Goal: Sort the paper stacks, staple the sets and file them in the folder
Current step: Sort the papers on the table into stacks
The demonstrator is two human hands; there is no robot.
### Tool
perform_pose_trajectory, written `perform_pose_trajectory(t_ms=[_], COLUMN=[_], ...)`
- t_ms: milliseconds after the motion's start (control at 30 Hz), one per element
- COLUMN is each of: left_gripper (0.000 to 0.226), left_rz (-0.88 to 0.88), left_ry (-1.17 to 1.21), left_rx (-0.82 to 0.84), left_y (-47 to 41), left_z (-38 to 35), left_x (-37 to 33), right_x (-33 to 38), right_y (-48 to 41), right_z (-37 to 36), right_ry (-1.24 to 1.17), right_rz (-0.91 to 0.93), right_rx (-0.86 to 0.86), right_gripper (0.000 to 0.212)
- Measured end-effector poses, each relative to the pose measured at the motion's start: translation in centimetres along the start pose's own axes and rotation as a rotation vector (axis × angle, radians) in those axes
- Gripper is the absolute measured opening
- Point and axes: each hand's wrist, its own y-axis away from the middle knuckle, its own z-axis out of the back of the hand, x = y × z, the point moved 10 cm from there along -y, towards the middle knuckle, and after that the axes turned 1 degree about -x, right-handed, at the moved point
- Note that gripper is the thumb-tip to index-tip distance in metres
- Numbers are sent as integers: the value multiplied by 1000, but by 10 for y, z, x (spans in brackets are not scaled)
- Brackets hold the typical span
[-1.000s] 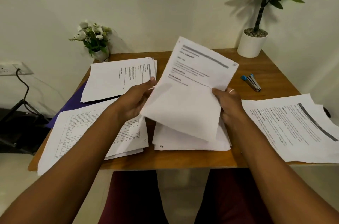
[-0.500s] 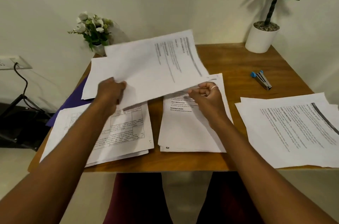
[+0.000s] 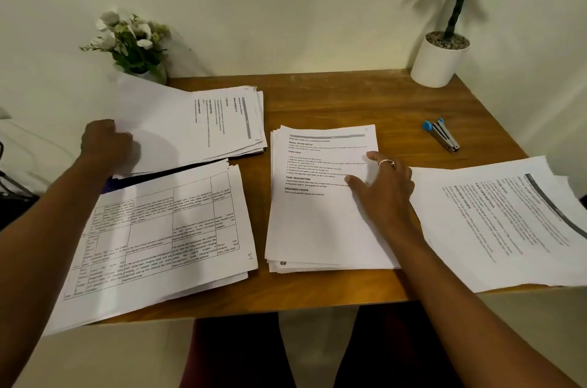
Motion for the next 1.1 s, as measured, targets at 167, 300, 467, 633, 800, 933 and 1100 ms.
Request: perform_pose_trajectory(t_ms=[167, 300, 467, 633, 800, 933, 1100], left_gripper=[37, 61, 40, 17, 33, 39, 37], left_rz=[57, 23, -311, -524, -419, -329, -246], left_ry=[-37, -135, 3, 219, 293, 401, 419], left_rx=[-72, -156, -142, 95, 346, 529, 569], left_y=[-9, 7, 63, 142, 187, 211, 217], left_z=[-8, -2, -12, -38, -75, -99, -105], left_x=[14, -9, -74, -140, -161, -163, -157], right_x=[-1, 6, 8, 7, -4, -8, -3], right_y=[-1, 0, 1, -3, -8, -9, 0], right_z=[2, 6, 9, 19, 24, 25, 16], right_ry=[23, 25, -350, -532, -759, -889, -979], right_rz=[-11, 18, -8, -77, -241, -287, -294], right_rx=[-14, -42, -3, 108, 147, 125, 161], right_gripper=[63, 60, 60, 47, 9, 19, 25])
